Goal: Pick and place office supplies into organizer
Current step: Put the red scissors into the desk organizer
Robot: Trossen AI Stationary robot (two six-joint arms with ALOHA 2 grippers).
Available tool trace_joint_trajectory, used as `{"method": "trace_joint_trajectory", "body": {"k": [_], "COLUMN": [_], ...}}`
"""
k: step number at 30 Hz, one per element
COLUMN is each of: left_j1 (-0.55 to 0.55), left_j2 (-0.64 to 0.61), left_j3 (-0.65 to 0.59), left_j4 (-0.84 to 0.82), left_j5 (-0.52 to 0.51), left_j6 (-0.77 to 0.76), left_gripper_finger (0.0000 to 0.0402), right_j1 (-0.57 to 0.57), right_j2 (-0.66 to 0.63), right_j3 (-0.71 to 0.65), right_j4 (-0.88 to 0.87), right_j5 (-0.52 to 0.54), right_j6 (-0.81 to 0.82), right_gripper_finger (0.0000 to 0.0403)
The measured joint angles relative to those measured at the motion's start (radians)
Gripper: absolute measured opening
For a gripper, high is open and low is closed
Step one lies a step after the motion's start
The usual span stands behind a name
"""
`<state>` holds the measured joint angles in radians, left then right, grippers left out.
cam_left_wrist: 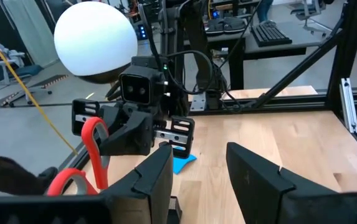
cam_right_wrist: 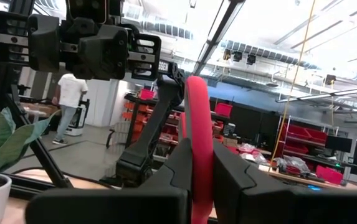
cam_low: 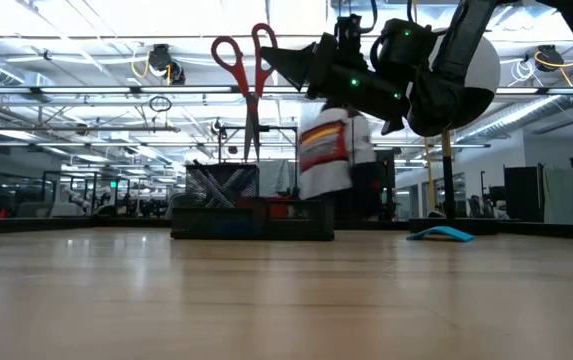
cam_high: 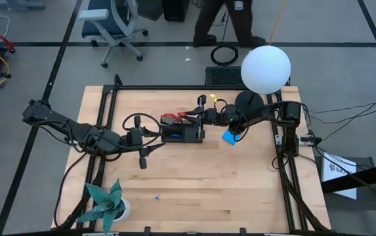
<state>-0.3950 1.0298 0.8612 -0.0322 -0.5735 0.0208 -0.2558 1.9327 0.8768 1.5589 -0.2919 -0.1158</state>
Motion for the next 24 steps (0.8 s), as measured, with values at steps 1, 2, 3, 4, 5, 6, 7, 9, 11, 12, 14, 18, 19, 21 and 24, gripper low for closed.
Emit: {"method": "trace_joint_trajectory", "body": {"k": [1, 2, 3, 4, 5, 6, 7, 9, 11, 12, 14, 18, 19, 21, 24], "left_j1": [0.0, 0.0, 0.0, 0.0, 0.0, 0.0, 0.0, 0.0, 0.0, 0.0, 0.0, 0.0, 0.0, 0.0, 0.0], "left_j2": [0.0, 0.0, 0.0, 0.0, 0.0, 0.0, 0.0, 0.0, 0.0, 0.0, 0.0, 0.0, 0.0, 0.0, 0.0], "left_j3": [0.0, 0.0, 0.0, 0.0, 0.0, 0.0, 0.0, 0.0, 0.0, 0.0, 0.0, 0.0, 0.0, 0.0, 0.0], "left_j4": [0.0, 0.0, 0.0, 0.0, 0.0, 0.0, 0.0, 0.0, 0.0, 0.0, 0.0, 0.0, 0.0, 0.0, -0.001], "left_j5": [0.0, 0.0, 0.0, 0.0, 0.0, 0.0, 0.0, 0.0, 0.0, 0.0, 0.0, 0.0, 0.0, 0.0, 0.0], "left_j6": [0.0, 0.0, 0.0, 0.0, 0.0, 0.0, 0.0, 0.0, 0.0, 0.0, 0.0, 0.0, 0.0, 0.001, 0.001], "left_gripper_finger": [0.0159, 0.0159, 0.0159, 0.0159, 0.0159, 0.0159, 0.0159, 0.0159, 0.0159, 0.0159, 0.0159, 0.0159, 0.0159, 0.0159, 0.0159], "right_j1": [0.0, 0.0, 0.0, 0.0, 0.0, 0.0, 0.0, 0.0, 0.0, 0.0, 0.0, 0.0, 0.0, 0.0, 0.0], "right_j2": [0.0, 0.0, 0.0, 0.0, 0.0, 0.0, 0.0, 0.0, 0.0, 0.0, 0.0, 0.0, 0.006, 0.019, 0.056], "right_j3": [0.0, 0.0, 0.0, 0.0, 0.0, 0.0, 0.0, 0.0, 0.0, 0.0, 0.0, 0.001, 0.001, 0.014, 0.062], "right_j4": [0.0, 0.0, 0.0, 0.001, 0.003, 0.004, 0.006, 0.006, 0.007, 0.008, 0.008, 0.008, 0.01, 0.009, 0.01], "right_j5": [0.0, -0.001, -0.001, -0.002, -0.002, -0.002, -0.002, -0.002, -0.002, -0.002, -0.002, -0.003, -0.003, -0.008, -0.033], "right_j6": [0.0, 0.0, 0.0, 0.0, 0.002, 0.004, 0.004, 0.005, 0.008, 0.01, 0.011, 0.01, 0.01, 0.012, 0.037], "right_gripper_finger": [0.0021, 0.0021, 0.0021, 0.0021, 0.0021, 0.0021, 0.0021, 0.0021, 0.0021, 0.0021, 0.0021, 0.0021, 0.0021, 0.0021, 0.0021]}}
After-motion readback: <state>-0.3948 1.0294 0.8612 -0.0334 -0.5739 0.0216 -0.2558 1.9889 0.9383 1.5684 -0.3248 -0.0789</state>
